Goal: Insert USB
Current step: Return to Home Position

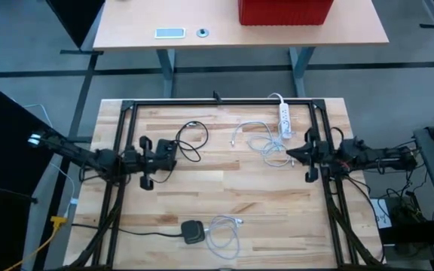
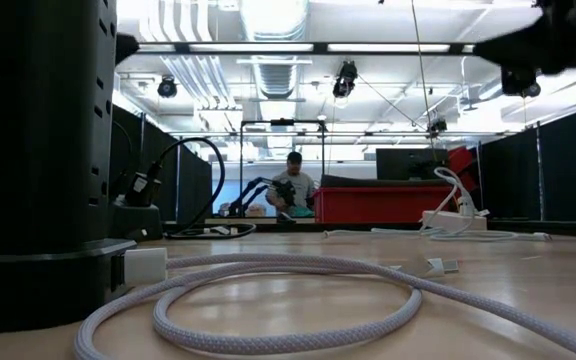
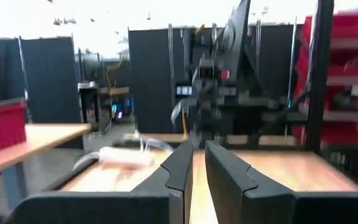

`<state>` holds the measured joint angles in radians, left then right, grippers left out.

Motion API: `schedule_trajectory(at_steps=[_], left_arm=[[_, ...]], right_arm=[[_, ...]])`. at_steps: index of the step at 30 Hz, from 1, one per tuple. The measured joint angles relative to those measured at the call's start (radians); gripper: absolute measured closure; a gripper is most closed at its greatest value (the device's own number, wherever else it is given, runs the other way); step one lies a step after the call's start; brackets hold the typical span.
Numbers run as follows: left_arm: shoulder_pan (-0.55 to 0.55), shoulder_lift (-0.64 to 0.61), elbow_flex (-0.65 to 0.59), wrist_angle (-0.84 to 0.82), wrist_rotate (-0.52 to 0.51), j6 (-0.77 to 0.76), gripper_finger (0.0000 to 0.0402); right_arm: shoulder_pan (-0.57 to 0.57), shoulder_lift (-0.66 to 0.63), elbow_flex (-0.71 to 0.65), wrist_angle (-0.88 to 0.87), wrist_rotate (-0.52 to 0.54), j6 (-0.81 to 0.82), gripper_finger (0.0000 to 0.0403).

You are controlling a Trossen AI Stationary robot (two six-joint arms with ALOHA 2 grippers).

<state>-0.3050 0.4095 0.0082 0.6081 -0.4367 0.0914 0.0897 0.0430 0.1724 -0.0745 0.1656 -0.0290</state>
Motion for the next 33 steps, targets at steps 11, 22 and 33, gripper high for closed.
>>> schedule_trajectory(at_steps=[11, 22, 33], left_arm=[[0.010, -0.034, 0.000, -0.279, 0.220, -0.083, 0.0370], [0.190, -0.164, 0.000, -0.387, 0.330, -0.072, 0.0370], [0.187, -0.396, 0.000, -0.584, 0.370, -0.111, 0.0370]], right_arm=[[0.000, -0.041, -0.108, -0.002, 0.001, -0.009, 0.0403], [0.000, -0.040, -0.114, -0.029, 0.002, -0.034, 0.0403], [0.000, 0.043, -0.114, -0.031, 0.010, 0.004, 0.0403]])
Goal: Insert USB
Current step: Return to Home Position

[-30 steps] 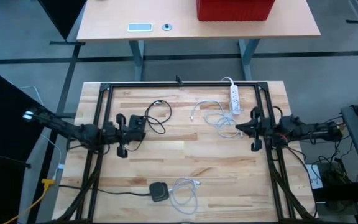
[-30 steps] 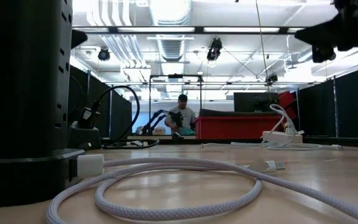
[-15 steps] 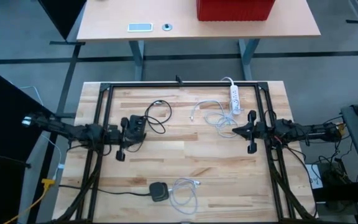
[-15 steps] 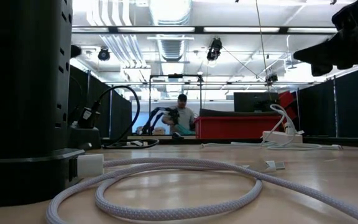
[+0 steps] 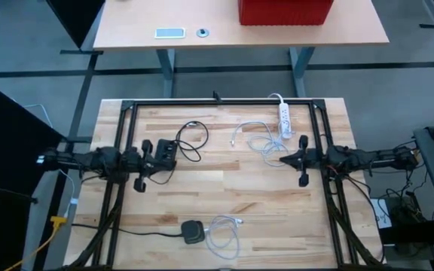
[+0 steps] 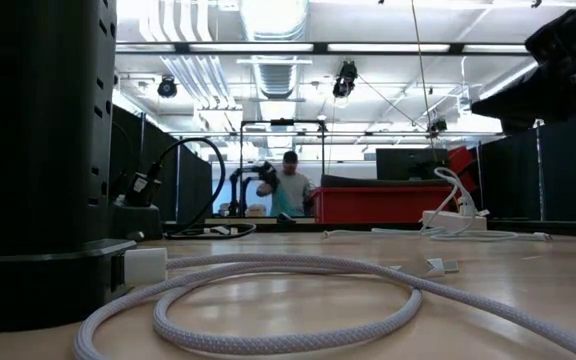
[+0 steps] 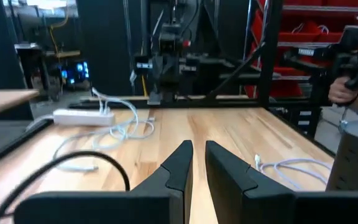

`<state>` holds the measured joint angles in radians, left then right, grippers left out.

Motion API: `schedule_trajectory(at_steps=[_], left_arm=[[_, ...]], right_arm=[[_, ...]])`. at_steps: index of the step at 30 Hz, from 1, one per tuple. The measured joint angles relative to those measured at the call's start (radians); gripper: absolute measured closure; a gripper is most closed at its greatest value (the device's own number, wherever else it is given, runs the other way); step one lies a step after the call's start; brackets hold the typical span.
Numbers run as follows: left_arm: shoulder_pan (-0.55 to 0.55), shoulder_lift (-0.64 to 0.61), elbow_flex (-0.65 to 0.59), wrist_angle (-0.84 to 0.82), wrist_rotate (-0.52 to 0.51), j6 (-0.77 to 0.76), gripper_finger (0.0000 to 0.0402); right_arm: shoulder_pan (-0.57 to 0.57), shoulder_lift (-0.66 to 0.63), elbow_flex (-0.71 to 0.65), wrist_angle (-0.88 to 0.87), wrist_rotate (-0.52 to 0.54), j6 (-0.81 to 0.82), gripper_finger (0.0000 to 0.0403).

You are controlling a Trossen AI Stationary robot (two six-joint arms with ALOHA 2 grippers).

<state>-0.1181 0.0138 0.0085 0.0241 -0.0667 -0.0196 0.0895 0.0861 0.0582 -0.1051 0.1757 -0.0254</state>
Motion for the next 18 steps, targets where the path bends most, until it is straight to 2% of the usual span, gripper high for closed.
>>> schedule_trajectory(at_steps=[8, 18], left_arm=[[-0.001, -0.014, 0.000, 0.000, -0.003, 0.012, 0.0376], [-0.001, -0.006, 0.000, -0.001, -0.004, -0.003, 0.0376]], right_arm=[[0.000, 0.007, 0.000, 0.009, 0.015, 0.014, 0.0403], [0.000, -0.086, 0.001, 0.016, 0.045, -0.012, 0.0403]])
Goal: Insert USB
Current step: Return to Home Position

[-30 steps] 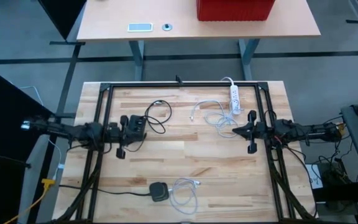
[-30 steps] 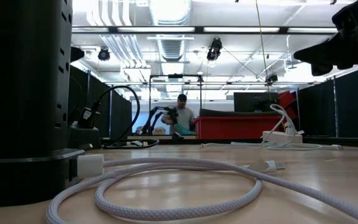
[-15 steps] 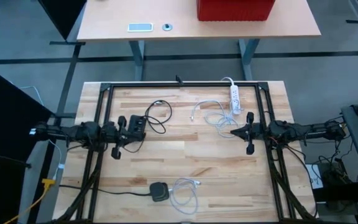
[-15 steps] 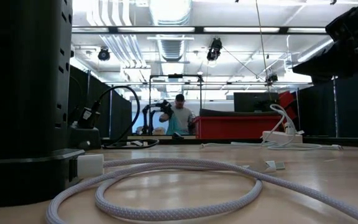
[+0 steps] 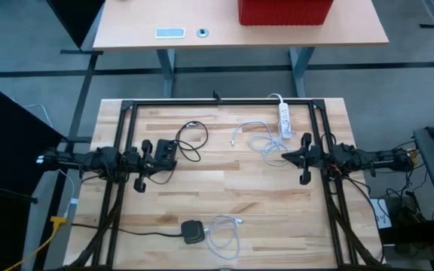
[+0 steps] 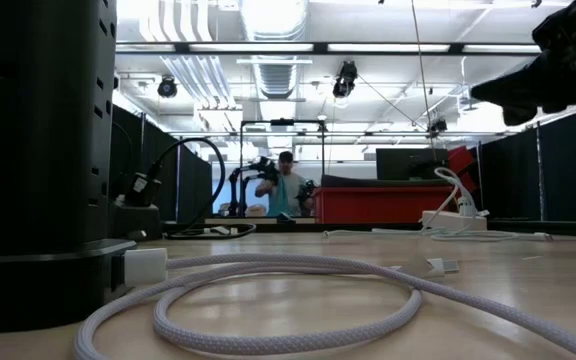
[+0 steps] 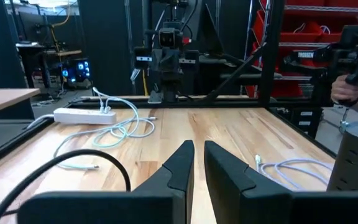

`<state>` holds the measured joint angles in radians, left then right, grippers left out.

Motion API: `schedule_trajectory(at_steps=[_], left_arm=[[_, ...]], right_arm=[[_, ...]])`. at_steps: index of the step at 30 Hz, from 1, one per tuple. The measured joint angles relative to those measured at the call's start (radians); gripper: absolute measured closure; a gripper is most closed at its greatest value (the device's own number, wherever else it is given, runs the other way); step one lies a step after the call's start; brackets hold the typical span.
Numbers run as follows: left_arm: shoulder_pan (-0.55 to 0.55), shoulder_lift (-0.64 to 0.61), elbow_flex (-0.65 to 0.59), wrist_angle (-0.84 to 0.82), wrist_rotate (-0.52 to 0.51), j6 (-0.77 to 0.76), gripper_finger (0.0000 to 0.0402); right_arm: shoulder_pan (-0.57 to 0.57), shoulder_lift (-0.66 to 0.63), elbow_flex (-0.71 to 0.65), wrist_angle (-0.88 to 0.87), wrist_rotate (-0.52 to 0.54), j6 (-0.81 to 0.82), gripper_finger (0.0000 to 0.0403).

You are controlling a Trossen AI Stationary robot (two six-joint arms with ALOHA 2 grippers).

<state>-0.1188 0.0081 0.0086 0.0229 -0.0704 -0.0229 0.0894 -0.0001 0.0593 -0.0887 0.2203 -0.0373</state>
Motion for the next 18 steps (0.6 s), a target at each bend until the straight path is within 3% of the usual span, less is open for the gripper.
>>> schedule_trajectory(at_steps=[18], left_arm=[[0.000, 0.045, 0.000, 0.003, 0.001, -0.005, 0.0376]], right_arm=[[0.002, 0.003, -0.004, -0.003, -0.098, -0.027, 0.0403]])
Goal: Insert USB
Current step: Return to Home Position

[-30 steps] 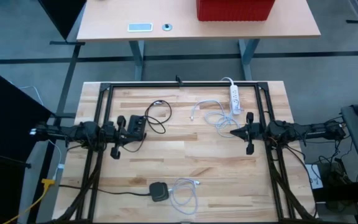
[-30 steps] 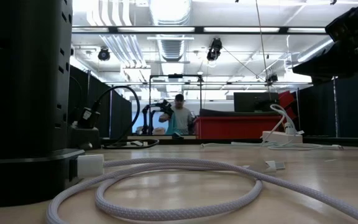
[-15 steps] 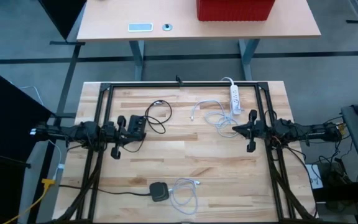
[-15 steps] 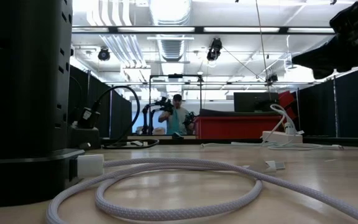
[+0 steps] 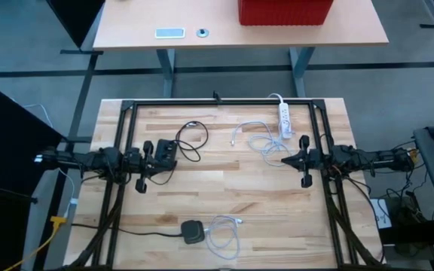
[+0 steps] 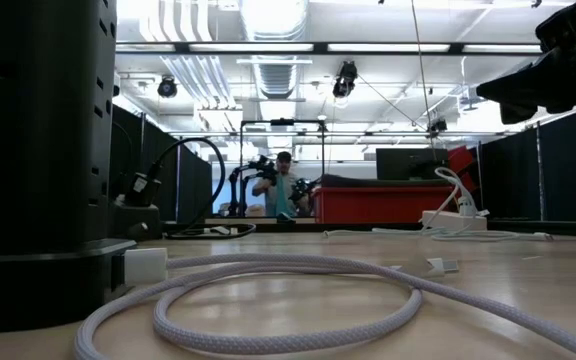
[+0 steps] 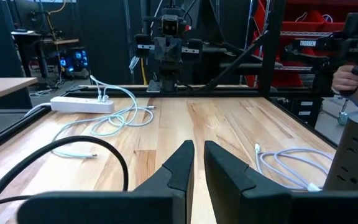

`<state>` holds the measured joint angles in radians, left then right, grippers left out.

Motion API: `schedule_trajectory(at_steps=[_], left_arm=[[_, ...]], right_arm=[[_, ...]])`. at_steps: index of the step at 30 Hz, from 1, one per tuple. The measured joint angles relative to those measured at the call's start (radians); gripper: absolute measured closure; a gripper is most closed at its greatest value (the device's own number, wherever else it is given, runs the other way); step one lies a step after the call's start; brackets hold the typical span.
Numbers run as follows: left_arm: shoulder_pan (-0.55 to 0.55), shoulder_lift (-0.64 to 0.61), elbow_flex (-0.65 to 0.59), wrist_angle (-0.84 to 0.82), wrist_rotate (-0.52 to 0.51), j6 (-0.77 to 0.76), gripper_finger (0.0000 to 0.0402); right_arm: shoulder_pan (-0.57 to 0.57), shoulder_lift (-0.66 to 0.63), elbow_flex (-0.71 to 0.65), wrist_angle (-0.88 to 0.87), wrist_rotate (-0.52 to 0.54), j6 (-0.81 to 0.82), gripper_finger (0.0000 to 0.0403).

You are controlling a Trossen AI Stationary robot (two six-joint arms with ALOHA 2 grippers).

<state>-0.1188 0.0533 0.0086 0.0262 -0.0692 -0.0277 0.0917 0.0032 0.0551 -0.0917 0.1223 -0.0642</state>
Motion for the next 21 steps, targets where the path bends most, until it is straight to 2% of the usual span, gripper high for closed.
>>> schedule_trajectory(at_steps=[3, 7, 17, 21], left_arm=[[0.000, 0.007, 0.000, 0.001, 0.000, 0.000, 0.0376], [0.000, 0.014, 0.000, 0.004, 0.000, 0.000, 0.0376], [0.000, 0.020, 0.000, 0.002, 0.000, 0.000, 0.0376], [0.000, 0.023, 0.000, 0.002, 0.000, 0.000, 0.0376]], right_arm=[[0.000, 0.005, -0.001, 0.003, -0.031, 0.030, 0.0403], [0.000, -0.004, -0.033, 0.113, -0.097, 0.057, 0.0403], [0.000, -0.003, -0.045, 0.186, -0.101, 0.012, 0.0403], [0.000, 0.005, -0.045, 0.145, -0.097, 0.057, 0.0403]])
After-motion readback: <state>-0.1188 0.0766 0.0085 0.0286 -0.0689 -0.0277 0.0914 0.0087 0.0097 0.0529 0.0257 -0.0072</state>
